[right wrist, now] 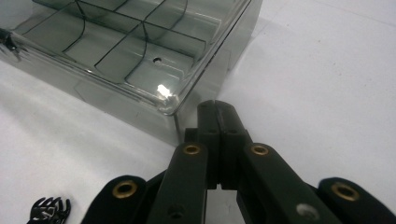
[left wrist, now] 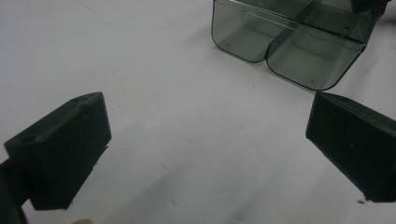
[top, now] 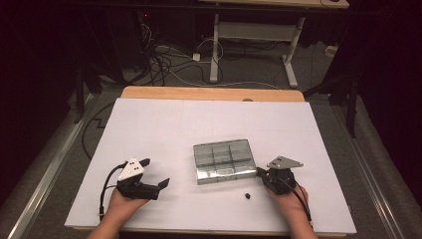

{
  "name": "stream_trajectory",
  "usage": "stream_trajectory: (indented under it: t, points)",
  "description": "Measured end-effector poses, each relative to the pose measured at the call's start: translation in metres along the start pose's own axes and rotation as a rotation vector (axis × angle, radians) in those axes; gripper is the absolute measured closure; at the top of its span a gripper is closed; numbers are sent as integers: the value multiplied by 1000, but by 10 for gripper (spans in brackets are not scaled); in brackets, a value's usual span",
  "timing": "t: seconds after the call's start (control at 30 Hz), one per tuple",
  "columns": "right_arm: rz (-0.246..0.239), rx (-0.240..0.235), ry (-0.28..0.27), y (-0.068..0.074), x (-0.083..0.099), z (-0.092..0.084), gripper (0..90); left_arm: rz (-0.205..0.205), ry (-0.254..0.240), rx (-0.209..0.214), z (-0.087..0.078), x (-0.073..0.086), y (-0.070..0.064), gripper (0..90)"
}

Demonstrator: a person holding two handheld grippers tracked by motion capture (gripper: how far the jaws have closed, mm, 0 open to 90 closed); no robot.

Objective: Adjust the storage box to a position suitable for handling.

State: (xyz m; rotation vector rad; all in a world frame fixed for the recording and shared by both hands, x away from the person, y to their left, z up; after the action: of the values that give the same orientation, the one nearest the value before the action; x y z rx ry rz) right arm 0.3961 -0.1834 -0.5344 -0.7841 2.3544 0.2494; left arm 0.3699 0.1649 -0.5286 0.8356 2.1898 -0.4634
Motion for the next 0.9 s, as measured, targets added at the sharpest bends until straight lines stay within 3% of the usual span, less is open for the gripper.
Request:
stream_trajectory:
  t: [0.9]
  points:
    - [-66, -31, -9, 27, -10, 8, 900, 1, 5, -1, 1, 0, 0, 0]
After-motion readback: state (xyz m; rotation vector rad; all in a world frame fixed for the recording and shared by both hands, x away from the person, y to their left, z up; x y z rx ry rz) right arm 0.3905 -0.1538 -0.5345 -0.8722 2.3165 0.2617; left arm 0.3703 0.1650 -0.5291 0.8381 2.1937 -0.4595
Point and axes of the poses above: each handheld gripper's, and its own axes: z roughly forward along the jaws, x roughly out of its underside, y roughly to its left, the point moved 9 cm from there along z, roughly forward along the jaws, and after that the axes turned 11 degrees about y, right-handed, at the moved point
